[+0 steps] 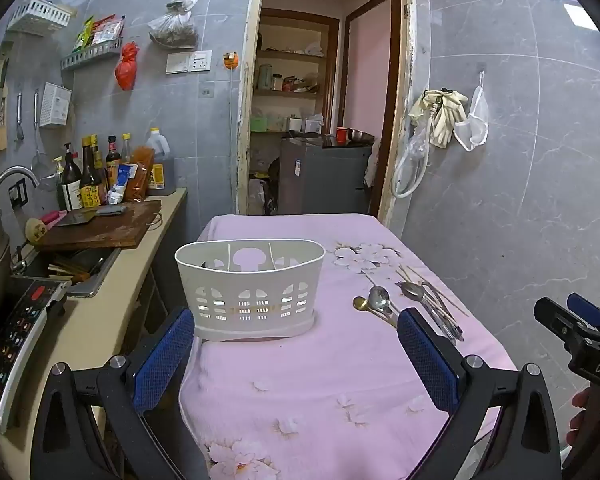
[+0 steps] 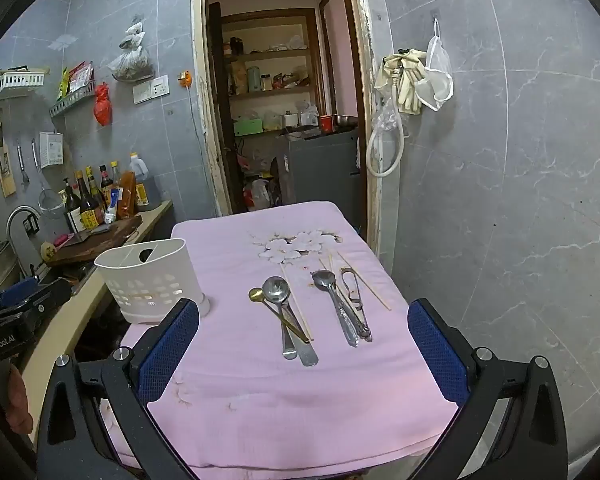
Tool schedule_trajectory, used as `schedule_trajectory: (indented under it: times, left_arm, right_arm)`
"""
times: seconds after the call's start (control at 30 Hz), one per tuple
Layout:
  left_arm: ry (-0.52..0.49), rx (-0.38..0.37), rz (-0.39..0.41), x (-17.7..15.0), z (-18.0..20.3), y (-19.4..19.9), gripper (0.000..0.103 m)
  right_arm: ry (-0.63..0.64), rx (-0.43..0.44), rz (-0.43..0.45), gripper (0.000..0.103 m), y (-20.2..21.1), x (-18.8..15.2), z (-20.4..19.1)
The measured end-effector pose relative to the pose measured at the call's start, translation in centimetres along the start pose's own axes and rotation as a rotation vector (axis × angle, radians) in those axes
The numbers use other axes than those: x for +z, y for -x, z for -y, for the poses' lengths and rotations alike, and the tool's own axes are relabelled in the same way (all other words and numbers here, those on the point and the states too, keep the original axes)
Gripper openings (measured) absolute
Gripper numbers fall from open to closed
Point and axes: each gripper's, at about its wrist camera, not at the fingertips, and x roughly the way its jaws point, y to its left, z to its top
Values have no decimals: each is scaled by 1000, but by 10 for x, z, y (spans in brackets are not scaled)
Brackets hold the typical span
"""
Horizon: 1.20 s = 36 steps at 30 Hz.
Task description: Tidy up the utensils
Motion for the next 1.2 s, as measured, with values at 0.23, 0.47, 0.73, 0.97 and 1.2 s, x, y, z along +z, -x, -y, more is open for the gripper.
schedule_trajectory:
  times: [0.23, 0.47, 0.73, 0.97, 1.2]
  left_arm:
    - [4, 0, -7, 0, -1, -2, 102]
    - [2, 1, -6, 0, 0, 0, 102]
    - [4, -1, -6, 0, 0, 0, 102]
    - [4, 0, -7, 0, 0, 0, 102]
    - [5, 1, -7, 0, 0, 0, 102]
  right_arm:
    - [1, 1, -6, 102, -1, 0, -1]
    - [-2, 10, -2, 102, -3, 0, -2]
    - [4, 7, -4, 102, -2, 2, -4]
    - [2, 13, -8, 102, -2, 2, -4]
    - [3, 20, -10, 102, -2, 2, -2]
